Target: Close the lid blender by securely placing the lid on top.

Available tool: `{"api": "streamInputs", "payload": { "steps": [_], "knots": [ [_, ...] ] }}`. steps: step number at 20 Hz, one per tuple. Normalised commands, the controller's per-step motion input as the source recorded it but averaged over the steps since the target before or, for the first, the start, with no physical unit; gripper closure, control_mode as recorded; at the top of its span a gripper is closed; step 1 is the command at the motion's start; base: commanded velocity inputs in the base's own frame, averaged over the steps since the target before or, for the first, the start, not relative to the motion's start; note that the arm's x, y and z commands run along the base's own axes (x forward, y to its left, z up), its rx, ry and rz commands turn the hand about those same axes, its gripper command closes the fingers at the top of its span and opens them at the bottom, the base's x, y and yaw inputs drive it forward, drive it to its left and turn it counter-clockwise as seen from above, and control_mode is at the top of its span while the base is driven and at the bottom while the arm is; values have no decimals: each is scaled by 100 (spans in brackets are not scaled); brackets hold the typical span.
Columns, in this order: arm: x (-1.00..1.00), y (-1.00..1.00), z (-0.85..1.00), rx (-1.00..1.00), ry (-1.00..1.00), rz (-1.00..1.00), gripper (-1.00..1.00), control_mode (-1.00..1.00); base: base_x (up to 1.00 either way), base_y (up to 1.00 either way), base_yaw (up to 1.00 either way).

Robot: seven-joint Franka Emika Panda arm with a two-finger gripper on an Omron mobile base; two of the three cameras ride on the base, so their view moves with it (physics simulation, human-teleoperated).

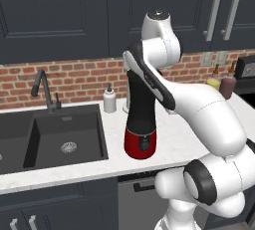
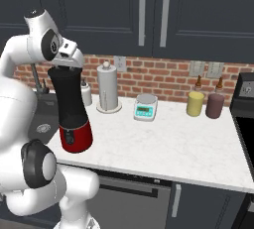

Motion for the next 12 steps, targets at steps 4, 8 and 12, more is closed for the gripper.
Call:
{"api": "streamInputs", "payload": {
  "steps": [4,8,12],
  "knots": [
    [-60,1,-22,0,9,0,100,-100,0,0,0],
    [-44,0,-30,0,6,0,100,-100,0,0,0],
    [-4,0,-36,0,0,-2,100,-100,0,0,0]
  ]
}}
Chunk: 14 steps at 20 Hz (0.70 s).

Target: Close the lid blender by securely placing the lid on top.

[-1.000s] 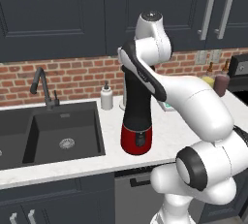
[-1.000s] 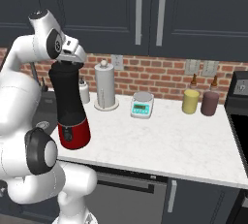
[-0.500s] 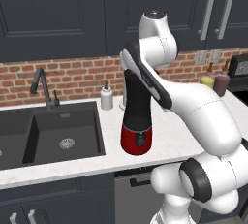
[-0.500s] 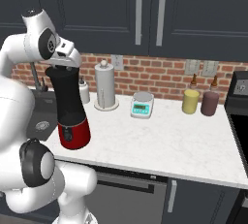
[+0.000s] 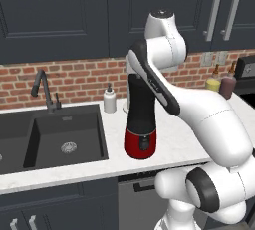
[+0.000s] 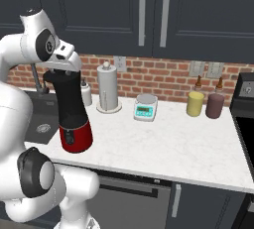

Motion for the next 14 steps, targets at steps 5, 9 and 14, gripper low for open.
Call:
{"api": "streamInputs", "payload": {
  "steps": [5,9,14],
  "knots": [
    [15,0,-26,0,-3,-4,100,-100,0,0,0],
    [27,0,-19,0,-7,-3,100,-100,0,0,0],
    [35,0,-17,0,-7,-3,100,-100,0,0,0]
  ]
}}
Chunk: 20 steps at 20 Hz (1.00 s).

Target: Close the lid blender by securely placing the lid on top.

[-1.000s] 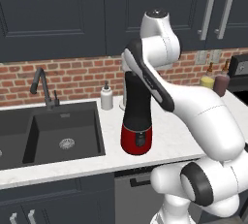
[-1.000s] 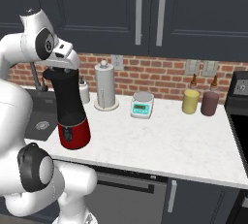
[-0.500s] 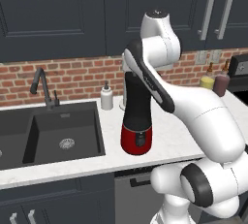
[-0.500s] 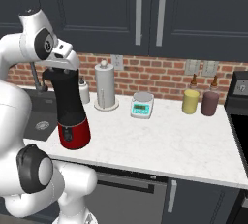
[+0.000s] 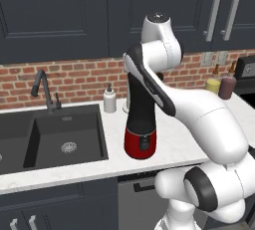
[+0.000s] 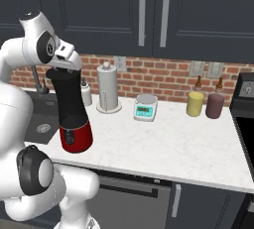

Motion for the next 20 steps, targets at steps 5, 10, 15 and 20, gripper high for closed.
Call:
{"api": "streamInputs", "payload": {
  "steps": [5,10,15,20],
  "knots": [
    [36,0,-18,0,-7,-3,100,-100,0,0,0],
    [22,0,-31,0,-4,-4,100,-100,0,0,0],
    [1,0,-45,0,-1,-2,100,-100,0,0,0],
    [0,0,-49,0,0,0,100,-100,0,0,0]
  ]
}}
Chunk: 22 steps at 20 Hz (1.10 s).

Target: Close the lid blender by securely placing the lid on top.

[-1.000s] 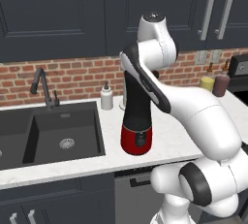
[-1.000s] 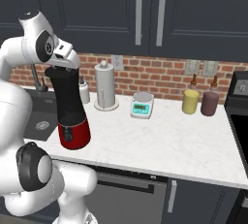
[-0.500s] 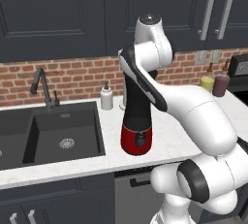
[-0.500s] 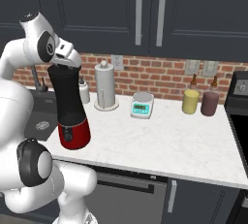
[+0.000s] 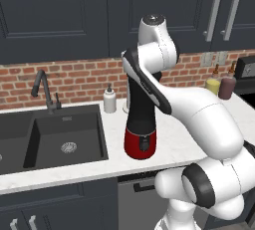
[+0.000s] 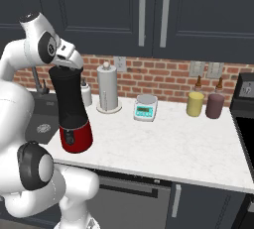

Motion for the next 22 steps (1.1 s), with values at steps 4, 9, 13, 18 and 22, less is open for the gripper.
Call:
{"api": "streamInputs", "payload": {
  "steps": [4,9,13,18,22],
  "knots": [
    [-7,0,-47,0,0,0,100,-100,0,0,0],
    [-12,4,-47,0,0,0,100,-100,0,0,0],
    [-6,12,-49,0,0,0,100,-100,0,0,0],
    [-3,10,-54,0,0,0,100,-100,0,0,0],
    [0,15,-57,0,1,0,100,-100,0,0,0]
  ]
}}
